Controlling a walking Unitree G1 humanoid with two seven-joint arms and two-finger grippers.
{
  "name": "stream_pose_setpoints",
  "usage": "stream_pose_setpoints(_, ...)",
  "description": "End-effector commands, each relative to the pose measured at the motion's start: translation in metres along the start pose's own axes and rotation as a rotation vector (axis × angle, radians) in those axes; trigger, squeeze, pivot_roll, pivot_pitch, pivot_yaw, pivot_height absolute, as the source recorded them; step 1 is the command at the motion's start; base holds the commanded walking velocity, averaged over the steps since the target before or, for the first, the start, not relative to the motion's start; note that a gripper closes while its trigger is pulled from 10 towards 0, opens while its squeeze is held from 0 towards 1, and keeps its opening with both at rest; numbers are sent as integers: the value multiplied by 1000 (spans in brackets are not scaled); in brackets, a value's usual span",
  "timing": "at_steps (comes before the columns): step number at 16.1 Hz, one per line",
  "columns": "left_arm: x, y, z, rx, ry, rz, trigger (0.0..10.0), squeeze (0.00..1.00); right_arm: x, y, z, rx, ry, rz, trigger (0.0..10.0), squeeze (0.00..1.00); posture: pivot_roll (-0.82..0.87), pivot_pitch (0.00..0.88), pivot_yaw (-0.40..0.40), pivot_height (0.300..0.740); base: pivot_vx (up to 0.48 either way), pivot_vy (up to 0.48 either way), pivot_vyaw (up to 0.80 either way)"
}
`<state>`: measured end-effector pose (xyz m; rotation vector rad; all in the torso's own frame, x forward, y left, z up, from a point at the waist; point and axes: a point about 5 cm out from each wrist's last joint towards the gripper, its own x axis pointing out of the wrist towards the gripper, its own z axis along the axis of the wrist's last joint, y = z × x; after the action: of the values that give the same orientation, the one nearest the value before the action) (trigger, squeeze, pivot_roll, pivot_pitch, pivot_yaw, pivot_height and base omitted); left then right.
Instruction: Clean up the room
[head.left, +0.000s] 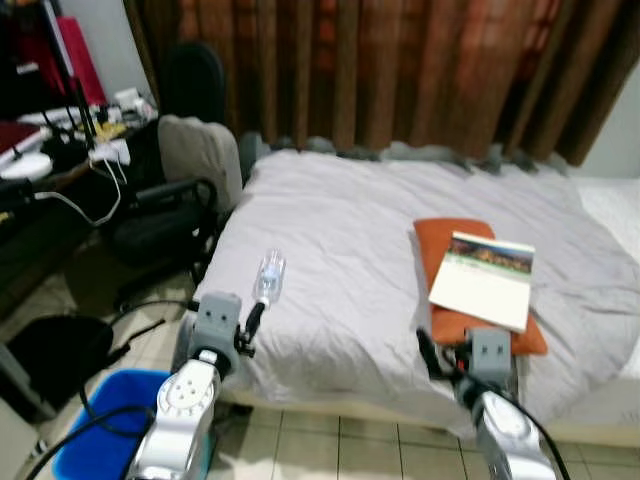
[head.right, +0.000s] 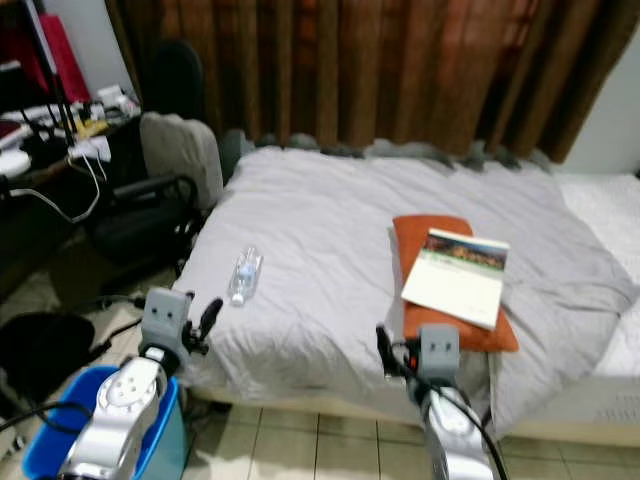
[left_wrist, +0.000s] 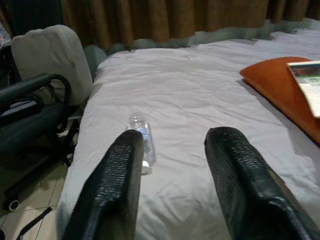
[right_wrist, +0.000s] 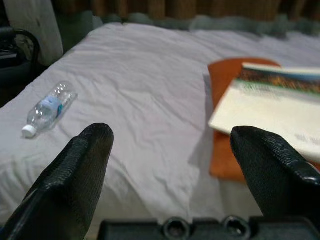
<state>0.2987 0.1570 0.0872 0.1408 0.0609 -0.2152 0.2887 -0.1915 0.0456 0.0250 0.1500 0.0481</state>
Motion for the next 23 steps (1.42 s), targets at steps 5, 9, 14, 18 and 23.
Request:
stream_pose_setpoints(5, -4, 12, -3, 4, 9, 78, 10000, 1000, 1, 2, 3, 19, -37, 0, 10000, 1000, 82, 0, -47, 740, 0, 0, 0)
stream_pose_setpoints(9, -3, 13, -9, 48, 53, 126, 10000, 1000, 0, 5, 3, 32, -40, 21, 10000, 1000, 80, 0, -54, 740, 0, 0, 0)
stream_pose_setpoints(14, -3, 5, -7, -17, 42, 52, 10000, 0, 1, 9, 3, -36, -35, 54, 10000, 0, 73, 0, -56, 740, 244, 48, 0)
stream_pose_setpoints(18, 1, 0, -6, 23, 46, 32, 10000, 0, 1, 11, 6, -40, -62, 64, 10000, 0, 65, 0, -50, 740, 443, 0, 0)
stream_pose_setpoints(23, 4, 2, -5, 13, 52, 36, 10000, 0, 2, 13, 8, -30, -66, 72, 10000, 0, 63, 0, -48, 740, 450, 0, 0)
